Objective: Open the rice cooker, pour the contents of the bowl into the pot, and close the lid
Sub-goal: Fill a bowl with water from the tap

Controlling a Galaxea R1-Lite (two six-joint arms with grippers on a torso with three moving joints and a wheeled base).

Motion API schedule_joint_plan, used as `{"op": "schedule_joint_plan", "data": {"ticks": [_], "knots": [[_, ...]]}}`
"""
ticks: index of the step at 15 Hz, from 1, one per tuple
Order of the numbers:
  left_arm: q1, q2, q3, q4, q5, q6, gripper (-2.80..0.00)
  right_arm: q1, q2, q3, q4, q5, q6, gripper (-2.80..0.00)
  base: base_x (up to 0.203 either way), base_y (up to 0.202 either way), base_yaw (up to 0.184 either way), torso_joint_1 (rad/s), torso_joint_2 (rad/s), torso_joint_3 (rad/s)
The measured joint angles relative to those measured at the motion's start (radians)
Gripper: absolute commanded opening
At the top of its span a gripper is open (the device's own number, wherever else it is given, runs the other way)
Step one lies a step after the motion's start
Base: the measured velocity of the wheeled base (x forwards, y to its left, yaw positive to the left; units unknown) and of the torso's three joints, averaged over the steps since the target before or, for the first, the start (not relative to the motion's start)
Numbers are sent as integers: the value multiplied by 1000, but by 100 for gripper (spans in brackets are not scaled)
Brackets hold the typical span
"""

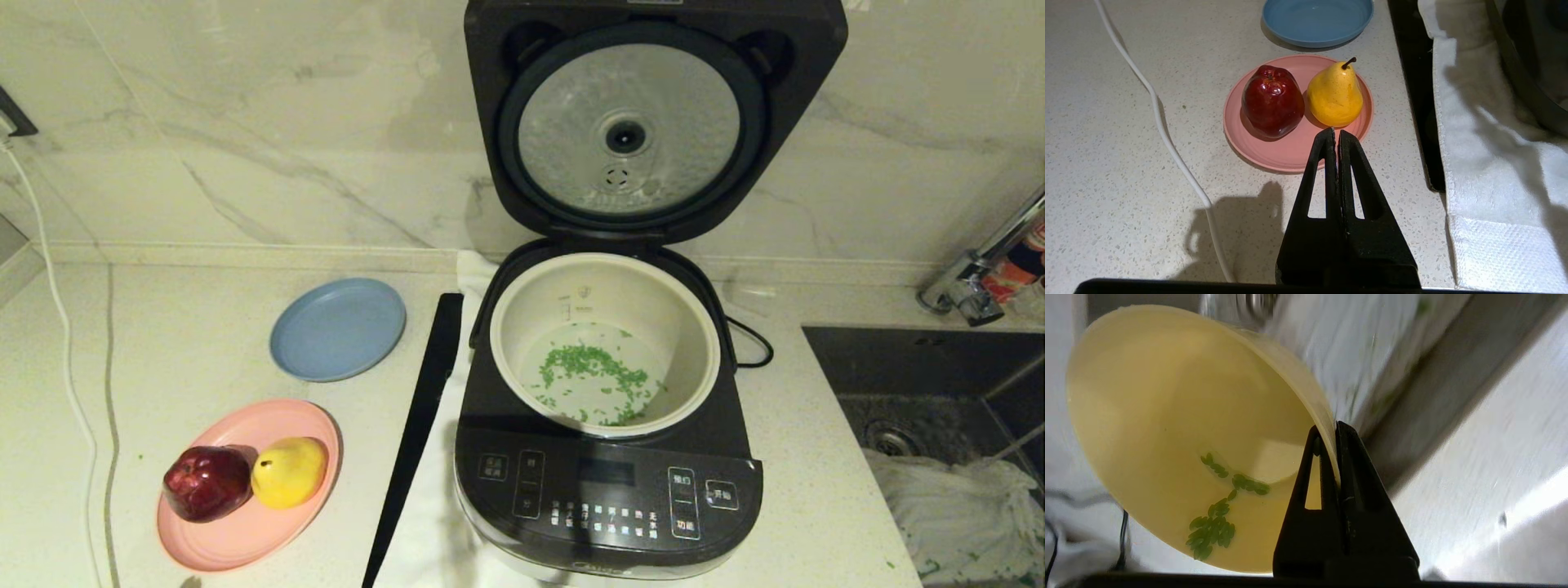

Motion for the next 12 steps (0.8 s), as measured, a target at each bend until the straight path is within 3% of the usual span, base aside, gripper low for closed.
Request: {"op": "schedule_joint_plan", "data": {"ticks": [8, 12], "knots": [[0, 0, 0, 0, 0, 0, -280, -21, 69, -14, -177, 4, 11, -280, 0, 0, 0, 0, 0, 0], [0, 0, 0, 0, 0, 0, -280, -20, 95, -44, -194, 7, 35, -280, 0, 0, 0, 0, 0, 0]]}}
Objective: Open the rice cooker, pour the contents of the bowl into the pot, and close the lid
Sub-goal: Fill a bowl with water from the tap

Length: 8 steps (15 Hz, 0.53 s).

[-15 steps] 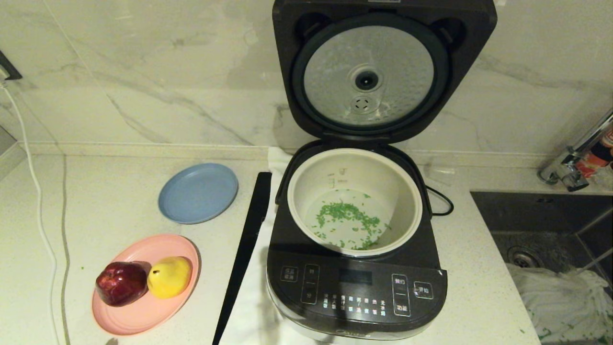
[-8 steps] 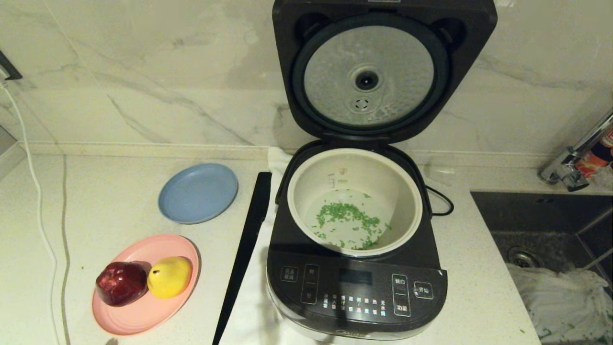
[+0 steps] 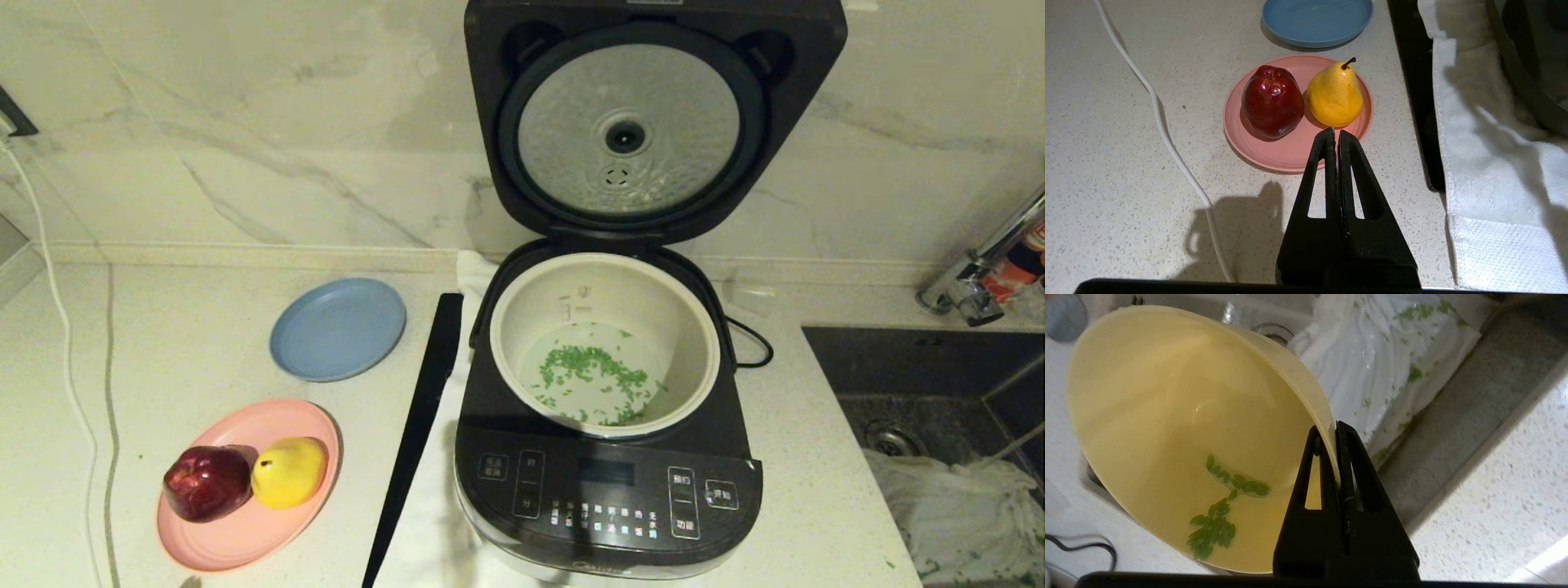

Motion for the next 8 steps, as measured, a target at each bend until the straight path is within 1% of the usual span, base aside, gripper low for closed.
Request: {"op": "schedule_joint_plan", "data": {"ticks": [2, 5, 8], "knots": [[0, 0, 0, 0, 0, 0, -280, 1, 22, -46, 1, 1, 40, -280, 0, 0, 0, 0, 0, 0], [0, 0, 0, 0, 0, 0, -280, 9, 53, -90, 3, 0, 62, -280, 0, 0, 0, 0, 0, 0], [0, 0, 0, 0, 0, 0, -280, 25, 84, -131, 2, 0, 102, -280, 0, 0, 0, 0, 0, 0]]}}
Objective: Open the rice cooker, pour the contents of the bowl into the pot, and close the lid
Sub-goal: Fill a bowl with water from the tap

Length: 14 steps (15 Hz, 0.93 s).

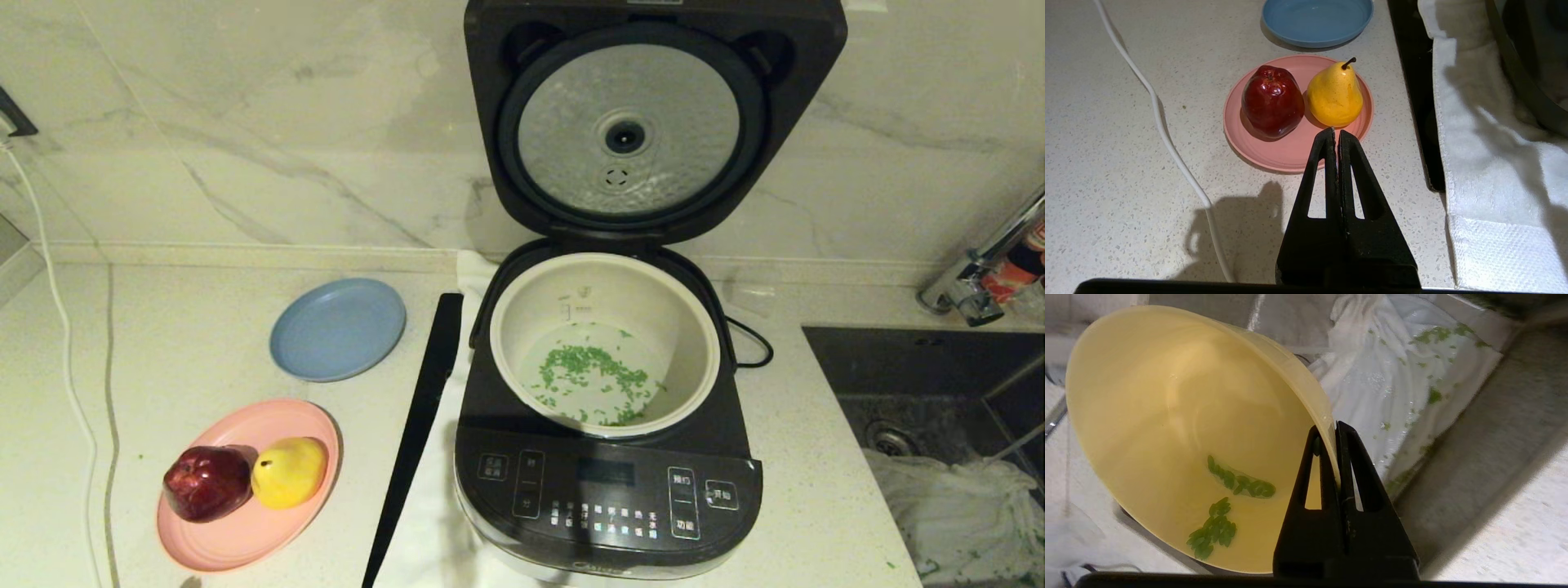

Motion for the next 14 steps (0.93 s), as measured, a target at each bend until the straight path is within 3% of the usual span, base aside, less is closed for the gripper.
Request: {"op": "schedule_joint_plan", "data": {"ticks": [14], "knots": [[0, 0, 0, 0, 0, 0, -280, 68, 131, -161, 3, -6, 104, -280, 0, 0, 0, 0, 0, 0]]}}
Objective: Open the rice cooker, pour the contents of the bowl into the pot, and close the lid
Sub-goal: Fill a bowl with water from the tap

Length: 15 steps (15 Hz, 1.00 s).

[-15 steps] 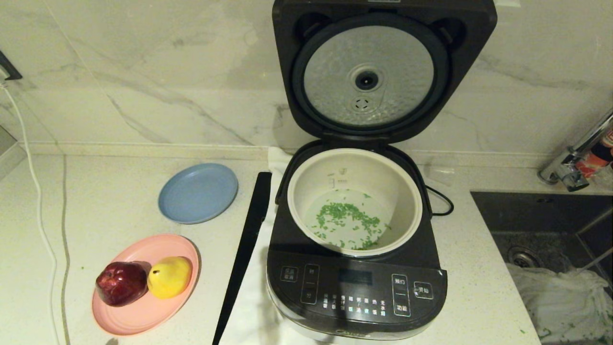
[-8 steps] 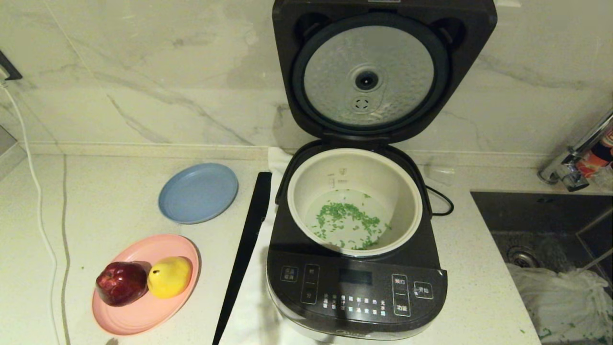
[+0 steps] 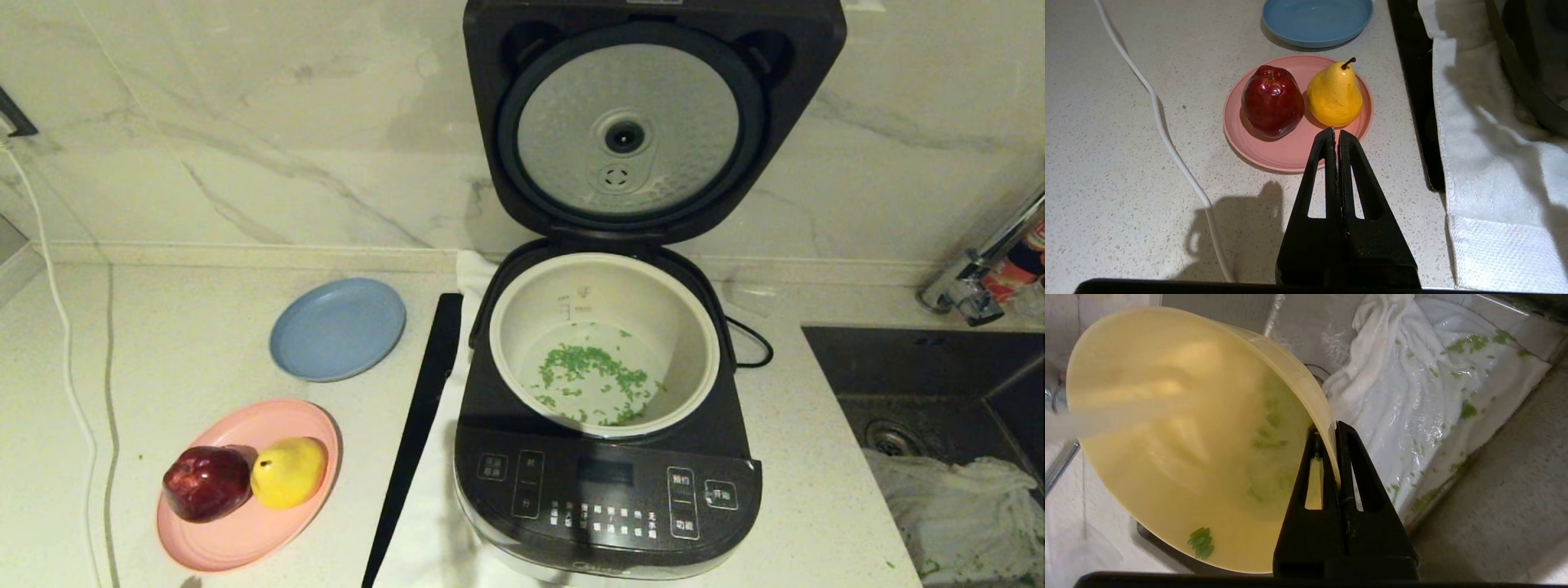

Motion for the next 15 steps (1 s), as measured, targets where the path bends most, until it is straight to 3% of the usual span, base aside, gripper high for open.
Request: {"op": "schedule_joint_plan", "data": {"ticks": [9, 15], "knots": [[0, 0, 0, 0, 0, 0, -280, 11, 10, -10, 31, 0, 0, -280, 0, 0, 0, 0, 0, 0], [0, 0, 0, 0, 0, 0, -280, 47, -148, 136, 167, -2, -108, -280, 0, 0, 0, 0, 0, 0]]}}
